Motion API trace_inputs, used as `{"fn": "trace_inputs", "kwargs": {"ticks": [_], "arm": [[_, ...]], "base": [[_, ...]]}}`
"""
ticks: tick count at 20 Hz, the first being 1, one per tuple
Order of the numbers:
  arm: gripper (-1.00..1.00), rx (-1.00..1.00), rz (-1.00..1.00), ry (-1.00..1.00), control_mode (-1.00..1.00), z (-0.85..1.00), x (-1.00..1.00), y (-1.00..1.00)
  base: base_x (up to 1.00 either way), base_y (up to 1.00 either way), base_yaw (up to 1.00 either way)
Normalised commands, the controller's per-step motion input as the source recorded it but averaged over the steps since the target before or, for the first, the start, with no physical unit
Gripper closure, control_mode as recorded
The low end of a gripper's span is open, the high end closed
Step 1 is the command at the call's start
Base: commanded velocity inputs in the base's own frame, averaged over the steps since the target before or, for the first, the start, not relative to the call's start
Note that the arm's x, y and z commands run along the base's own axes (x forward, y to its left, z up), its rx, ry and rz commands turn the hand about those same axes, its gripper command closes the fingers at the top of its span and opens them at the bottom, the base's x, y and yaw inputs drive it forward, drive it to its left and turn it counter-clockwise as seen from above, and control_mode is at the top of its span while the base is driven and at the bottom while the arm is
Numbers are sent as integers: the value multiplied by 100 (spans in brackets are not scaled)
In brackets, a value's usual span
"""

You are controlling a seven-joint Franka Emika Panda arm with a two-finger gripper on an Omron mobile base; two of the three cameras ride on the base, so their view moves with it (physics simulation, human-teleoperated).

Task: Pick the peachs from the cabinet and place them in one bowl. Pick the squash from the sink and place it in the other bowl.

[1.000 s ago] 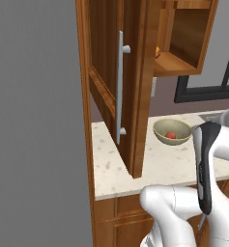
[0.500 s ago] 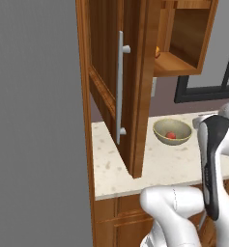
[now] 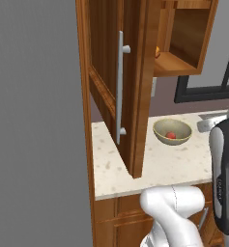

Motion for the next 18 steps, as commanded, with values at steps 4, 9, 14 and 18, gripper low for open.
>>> {"fn": "trace_inputs", "kwargs": {"ticks": [4, 9, 14, 18], "arm": [[-100, -10, 2, 2, -100, 64, -31, 48], [-100, 0, 0, 0, -100, 71, -9, 20], [-100, 2, -2, 0, -100, 49, 0, 0], [-100, 10, 0, 0, -100, 59, 0, 0]], "base": [[0, 0, 0], [0, 0, 0], [0, 0, 0], [0, 0, 0]]}}
